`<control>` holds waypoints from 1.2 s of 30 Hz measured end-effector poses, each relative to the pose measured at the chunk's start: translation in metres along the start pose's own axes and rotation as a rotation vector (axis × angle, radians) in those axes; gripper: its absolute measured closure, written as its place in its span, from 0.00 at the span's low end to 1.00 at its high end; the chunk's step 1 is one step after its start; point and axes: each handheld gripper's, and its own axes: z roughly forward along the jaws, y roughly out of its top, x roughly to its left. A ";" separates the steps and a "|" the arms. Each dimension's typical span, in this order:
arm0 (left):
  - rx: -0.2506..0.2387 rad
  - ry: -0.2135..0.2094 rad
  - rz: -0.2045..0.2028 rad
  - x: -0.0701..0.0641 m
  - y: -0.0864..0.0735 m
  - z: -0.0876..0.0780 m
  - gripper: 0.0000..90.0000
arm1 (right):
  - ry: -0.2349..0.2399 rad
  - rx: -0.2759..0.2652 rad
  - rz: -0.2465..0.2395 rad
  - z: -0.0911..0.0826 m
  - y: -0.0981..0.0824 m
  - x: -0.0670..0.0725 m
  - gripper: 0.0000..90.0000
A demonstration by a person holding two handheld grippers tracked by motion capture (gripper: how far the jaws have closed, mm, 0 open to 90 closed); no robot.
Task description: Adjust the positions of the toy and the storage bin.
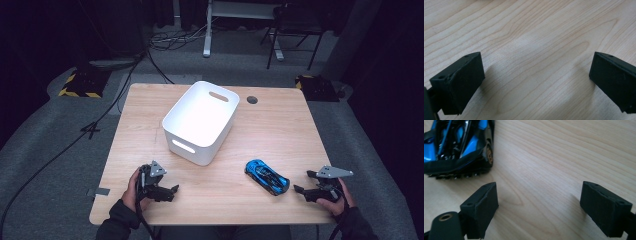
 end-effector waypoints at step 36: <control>0.000 -0.047 0.031 -0.001 -0.001 0.000 0.00 | 0.134 0.039 -0.133 0.030 0.025 0.064 0.01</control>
